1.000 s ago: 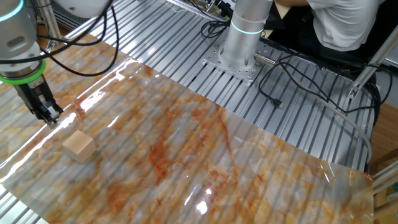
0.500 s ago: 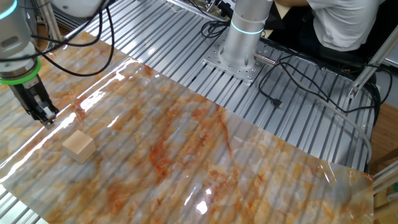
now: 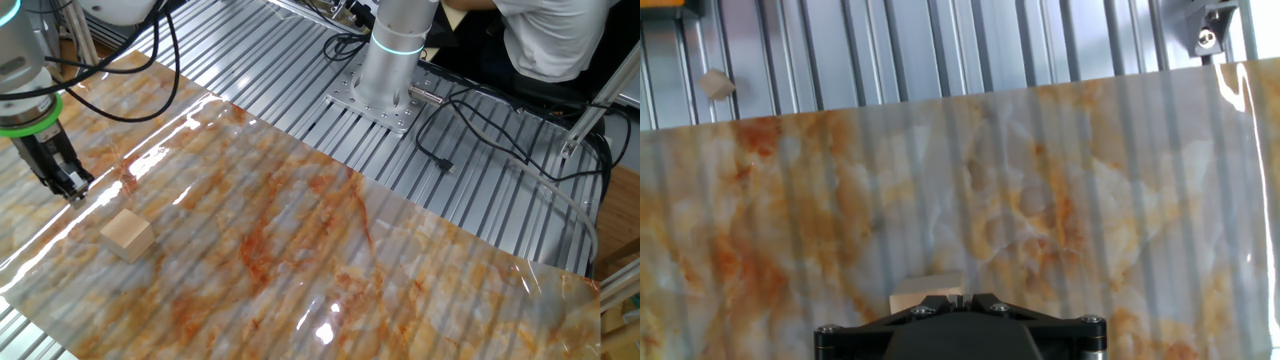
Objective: Use the gripper to push the small block from left to right
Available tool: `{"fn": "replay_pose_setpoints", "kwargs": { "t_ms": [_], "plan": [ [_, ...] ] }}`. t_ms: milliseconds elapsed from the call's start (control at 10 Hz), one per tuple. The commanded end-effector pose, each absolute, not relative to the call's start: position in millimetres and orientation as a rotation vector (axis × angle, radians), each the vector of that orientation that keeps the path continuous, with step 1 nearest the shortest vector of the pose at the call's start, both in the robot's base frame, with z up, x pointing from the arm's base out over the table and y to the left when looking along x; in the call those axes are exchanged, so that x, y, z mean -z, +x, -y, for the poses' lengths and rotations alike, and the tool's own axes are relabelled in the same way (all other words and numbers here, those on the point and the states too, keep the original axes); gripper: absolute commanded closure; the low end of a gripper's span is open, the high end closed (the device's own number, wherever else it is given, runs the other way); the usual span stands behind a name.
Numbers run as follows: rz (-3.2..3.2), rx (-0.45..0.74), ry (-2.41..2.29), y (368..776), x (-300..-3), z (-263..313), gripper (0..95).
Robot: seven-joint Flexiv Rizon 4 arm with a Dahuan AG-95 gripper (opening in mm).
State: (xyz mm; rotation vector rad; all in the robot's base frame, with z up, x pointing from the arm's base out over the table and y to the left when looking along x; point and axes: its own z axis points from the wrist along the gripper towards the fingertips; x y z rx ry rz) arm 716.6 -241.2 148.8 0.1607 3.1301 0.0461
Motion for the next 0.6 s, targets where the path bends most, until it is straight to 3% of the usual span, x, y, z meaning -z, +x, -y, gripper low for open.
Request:
{"fn": "replay_pose_setpoints", "kwargs": {
  "t_ms": [100, 600],
  "plan": [
    [-3.133, -0.051, 0.154, 716.8, -148.4, 241.2, 95.0],
    [-3.140, -0.051, 0.128, 708.3, -145.1, 242.6, 95.0]
  ]
}}
